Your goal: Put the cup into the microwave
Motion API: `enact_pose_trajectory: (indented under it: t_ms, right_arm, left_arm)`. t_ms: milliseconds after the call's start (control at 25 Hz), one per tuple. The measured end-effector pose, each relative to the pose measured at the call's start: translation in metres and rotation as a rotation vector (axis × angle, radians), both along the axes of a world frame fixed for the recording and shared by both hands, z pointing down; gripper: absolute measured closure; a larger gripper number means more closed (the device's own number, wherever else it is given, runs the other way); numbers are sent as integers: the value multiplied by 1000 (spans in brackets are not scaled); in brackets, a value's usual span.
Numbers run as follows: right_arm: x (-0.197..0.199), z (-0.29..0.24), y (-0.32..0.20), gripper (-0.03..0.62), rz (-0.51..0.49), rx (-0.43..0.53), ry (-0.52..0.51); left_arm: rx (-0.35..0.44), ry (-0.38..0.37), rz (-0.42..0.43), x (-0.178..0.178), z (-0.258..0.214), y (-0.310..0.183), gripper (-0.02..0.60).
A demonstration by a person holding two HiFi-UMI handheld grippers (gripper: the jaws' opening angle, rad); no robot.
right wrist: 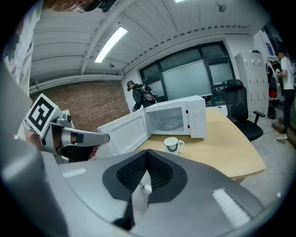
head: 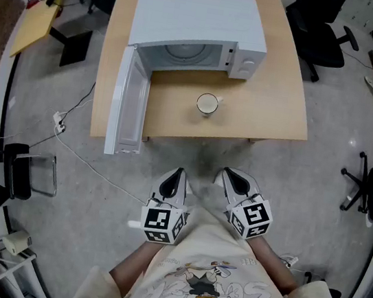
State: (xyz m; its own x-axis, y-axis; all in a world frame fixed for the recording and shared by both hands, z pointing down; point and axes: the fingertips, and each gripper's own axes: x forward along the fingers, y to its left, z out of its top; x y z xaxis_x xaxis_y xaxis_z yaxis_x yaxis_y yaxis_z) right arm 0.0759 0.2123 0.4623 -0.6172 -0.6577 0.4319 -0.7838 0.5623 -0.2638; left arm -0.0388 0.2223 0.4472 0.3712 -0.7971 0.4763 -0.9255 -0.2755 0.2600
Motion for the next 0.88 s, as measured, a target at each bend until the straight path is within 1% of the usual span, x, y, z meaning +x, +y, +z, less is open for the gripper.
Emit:
enact_pose_trajectory:
  t_ms: [200,440,520,640,800,880]
  right_arm:
    - [10,-1,2,589,-1,3,13]
    - [24,1,-2,588,9,-4,0]
    - [26,-1,-4,588,-2,4,-12]
    - [28,-5,-11,588,-27,11,-47]
    - [36,-4,-23,588,-27,-24,-138]
    - [35,-6,-27,588,-54,1,-124]
  left_arm:
    - [-2,2,18,13,0,0,577]
    - [4,-2,8,22,-2,-6,577]
    - [-2,-1,-2,25,-2,-7,577]
    - [-8,2,-31,28,-3,-14,577]
    - [-15,-8,-107,26,-2,-23,577]
    - [-18,-15,-135,26,-1,-24,577]
